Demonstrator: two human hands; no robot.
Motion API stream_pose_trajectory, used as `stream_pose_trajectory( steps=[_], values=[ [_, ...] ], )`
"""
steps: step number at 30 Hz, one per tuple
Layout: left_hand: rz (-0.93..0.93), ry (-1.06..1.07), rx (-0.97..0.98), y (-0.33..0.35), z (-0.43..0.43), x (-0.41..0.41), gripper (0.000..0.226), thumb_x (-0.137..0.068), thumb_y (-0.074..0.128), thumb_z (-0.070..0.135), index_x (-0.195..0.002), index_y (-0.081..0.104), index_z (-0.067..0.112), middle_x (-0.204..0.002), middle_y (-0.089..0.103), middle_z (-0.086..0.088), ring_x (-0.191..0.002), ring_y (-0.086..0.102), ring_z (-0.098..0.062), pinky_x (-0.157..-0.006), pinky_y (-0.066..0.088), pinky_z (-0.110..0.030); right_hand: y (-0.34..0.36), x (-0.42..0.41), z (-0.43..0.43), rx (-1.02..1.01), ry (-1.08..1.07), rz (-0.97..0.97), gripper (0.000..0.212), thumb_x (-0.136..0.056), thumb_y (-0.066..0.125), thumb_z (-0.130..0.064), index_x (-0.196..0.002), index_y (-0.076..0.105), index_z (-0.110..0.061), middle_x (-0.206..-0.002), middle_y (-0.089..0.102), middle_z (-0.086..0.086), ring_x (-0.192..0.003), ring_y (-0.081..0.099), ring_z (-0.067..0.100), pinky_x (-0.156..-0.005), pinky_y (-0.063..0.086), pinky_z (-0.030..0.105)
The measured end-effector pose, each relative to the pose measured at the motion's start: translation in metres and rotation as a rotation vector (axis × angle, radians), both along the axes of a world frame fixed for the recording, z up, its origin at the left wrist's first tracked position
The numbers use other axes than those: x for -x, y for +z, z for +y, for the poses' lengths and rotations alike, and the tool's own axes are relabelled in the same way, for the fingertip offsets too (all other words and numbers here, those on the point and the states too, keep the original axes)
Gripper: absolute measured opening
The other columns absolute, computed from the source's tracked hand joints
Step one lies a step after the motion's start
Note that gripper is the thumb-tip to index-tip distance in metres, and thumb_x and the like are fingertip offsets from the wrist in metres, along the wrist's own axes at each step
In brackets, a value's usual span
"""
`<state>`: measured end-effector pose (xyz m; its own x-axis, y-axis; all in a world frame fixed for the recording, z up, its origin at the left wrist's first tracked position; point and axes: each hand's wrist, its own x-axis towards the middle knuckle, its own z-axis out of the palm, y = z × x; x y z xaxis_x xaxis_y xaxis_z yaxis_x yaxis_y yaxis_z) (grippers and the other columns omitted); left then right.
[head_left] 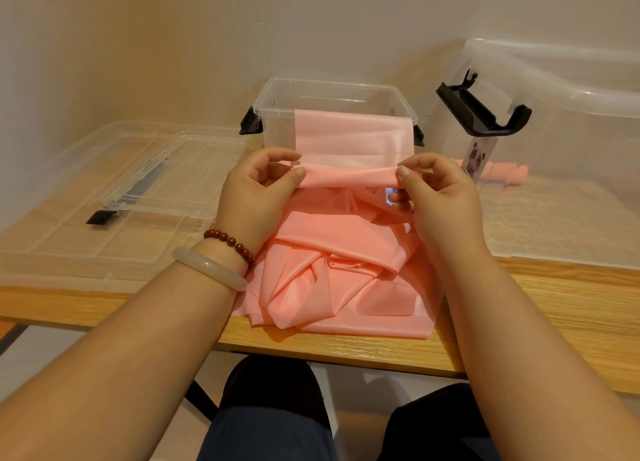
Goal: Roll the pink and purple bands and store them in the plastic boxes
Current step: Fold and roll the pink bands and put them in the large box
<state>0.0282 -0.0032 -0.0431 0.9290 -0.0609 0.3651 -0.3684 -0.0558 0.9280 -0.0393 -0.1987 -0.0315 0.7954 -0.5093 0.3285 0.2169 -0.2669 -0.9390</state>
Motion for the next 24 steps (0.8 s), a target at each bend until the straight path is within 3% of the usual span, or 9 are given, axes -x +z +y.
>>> stream_pose_trajectory(
  steps=[3, 7, 11, 14, 18, 24],
  values=[
    [0.049, -0.028, 0.070, 0.0024, -0.0022, 0.0037, 0.016, -0.087, 0.067, 0.003, -0.091, 0.071, 0.018, -0.095, 0.070, -0.006, -0.080, 0.067, -0.011, -0.069, 0.052, -0.014, -0.0005, 0.0001, -0.0009, 0.007, -0.001, 0.014, 0.004, -0.091, 0.068, -0.017, -0.094, 0.070, -0.019, -0.084, 0.071, 0.002, -0.074, 0.070, 0.014, -0.069, 0.060, 0.030],
    [0.055, -0.013, 0.064, 0.0031, -0.0005, 0.0047, 0.013, -0.084, 0.071, 0.010, -0.096, 0.073, 0.015, -0.092, 0.072, -0.003, -0.079, 0.067, -0.006, -0.071, 0.051, -0.015, -0.0019, 0.0002, -0.0031, 0.024, 0.010, 0.063, 0.020, -0.083, 0.075, -0.015, -0.100, 0.070, -0.024, -0.097, 0.071, -0.002, -0.087, 0.071, 0.013, -0.080, 0.060, 0.034],
    [0.040, -0.030, 0.012, 0.0018, -0.0001, 0.0048, 0.020, -0.083, 0.072, 0.009, -0.102, 0.070, 0.017, -0.095, 0.071, 0.002, -0.086, 0.066, -0.004, -0.077, 0.052, -0.017, -0.0013, 0.0008, -0.0027, -0.003, 0.001, 0.044, 0.009, -0.090, 0.067, -0.013, -0.096, 0.071, -0.017, -0.091, 0.072, 0.006, -0.080, 0.071, 0.014, -0.070, 0.060, 0.030],
    [0.034, -0.008, 0.009, 0.0003, -0.0002, 0.0030, 0.015, -0.084, 0.071, 0.009, -0.097, 0.072, 0.018, -0.088, 0.072, 0.000, -0.085, 0.068, -0.012, -0.081, 0.054, -0.025, -0.0024, -0.0003, -0.0035, -0.013, -0.018, 0.028, 0.010, -0.092, 0.065, -0.017, -0.086, 0.071, -0.023, -0.087, 0.072, 0.005, -0.081, 0.071, 0.015, -0.076, 0.060, 0.035],
    [0.067, -0.028, 0.064, 0.0000, -0.0011, 0.0030, 0.013, -0.086, 0.070, 0.008, -0.091, 0.071, 0.019, -0.084, 0.072, -0.001, -0.081, 0.070, -0.014, -0.080, 0.056, -0.027, -0.0028, -0.0013, -0.0027, -0.040, -0.019, 0.031, 0.011, -0.092, 0.064, -0.018, -0.085, 0.069, -0.024, -0.091, 0.073, 0.008, -0.083, 0.072, 0.018, -0.080, 0.060, 0.040],
    [0.068, -0.070, 0.083, 0.0036, -0.0024, 0.0064, 0.013, -0.087, 0.065, -0.001, -0.092, 0.067, 0.012, -0.080, 0.069, -0.003, -0.068, 0.067, -0.007, -0.070, 0.058, -0.023, 0.0021, 0.0022, 0.0016, -0.082, 0.011, 0.001, 0.017, -0.094, 0.061, -0.008, -0.092, 0.061, -0.025, -0.089, 0.067, 0.005, -0.071, 0.070, 0.013, -0.056, 0.059, 0.034]
  ],
)
